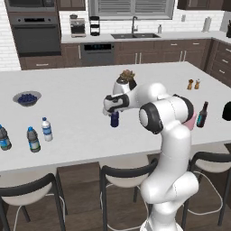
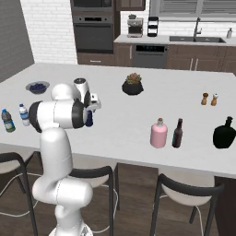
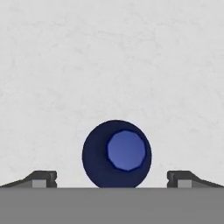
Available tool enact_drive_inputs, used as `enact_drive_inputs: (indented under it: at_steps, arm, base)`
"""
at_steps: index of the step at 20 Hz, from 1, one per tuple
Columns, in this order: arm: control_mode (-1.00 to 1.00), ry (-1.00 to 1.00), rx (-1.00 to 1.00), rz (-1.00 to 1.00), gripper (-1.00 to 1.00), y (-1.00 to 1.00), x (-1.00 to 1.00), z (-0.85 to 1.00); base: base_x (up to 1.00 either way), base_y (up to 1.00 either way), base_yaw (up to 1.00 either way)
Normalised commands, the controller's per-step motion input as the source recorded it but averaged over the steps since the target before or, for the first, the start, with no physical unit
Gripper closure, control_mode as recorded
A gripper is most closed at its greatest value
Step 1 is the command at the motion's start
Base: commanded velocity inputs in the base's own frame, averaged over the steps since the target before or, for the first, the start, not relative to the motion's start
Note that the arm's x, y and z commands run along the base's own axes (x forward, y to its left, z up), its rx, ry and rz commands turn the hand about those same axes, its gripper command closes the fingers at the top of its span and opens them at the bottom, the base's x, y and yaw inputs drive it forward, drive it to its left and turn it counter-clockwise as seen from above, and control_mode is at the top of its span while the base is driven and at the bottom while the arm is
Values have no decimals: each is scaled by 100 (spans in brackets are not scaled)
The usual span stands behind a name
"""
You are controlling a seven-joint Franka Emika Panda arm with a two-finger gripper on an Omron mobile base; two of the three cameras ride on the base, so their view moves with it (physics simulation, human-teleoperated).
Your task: Move the plastic bottles in the middle to the plastics group, and the glass bottles in the middle to the glass group.
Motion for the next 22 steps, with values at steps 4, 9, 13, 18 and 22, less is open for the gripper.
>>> enact_drive_inputs:
  at_steps: [4, 9, 13, 18, 22]
  arm:
    - [-100, -7, 0, 0, -100, 0, 0, -3]
    - [-100, -6, 0, 0, -100, 0, 4, -4]
    - [-100, -3, 0, 0, -100, 0, 18, 0]
    - [-100, 0, 0, -4, -100, 0, 23, 0]
    - [-100, 0, 0, -5, -100, 0, 14, 0]
  base:
    - [0, 0, 0]
    - [0, 0, 0]
    - [0, 0, 0]
    - [0, 0, 0]
    - [0, 0, 0]
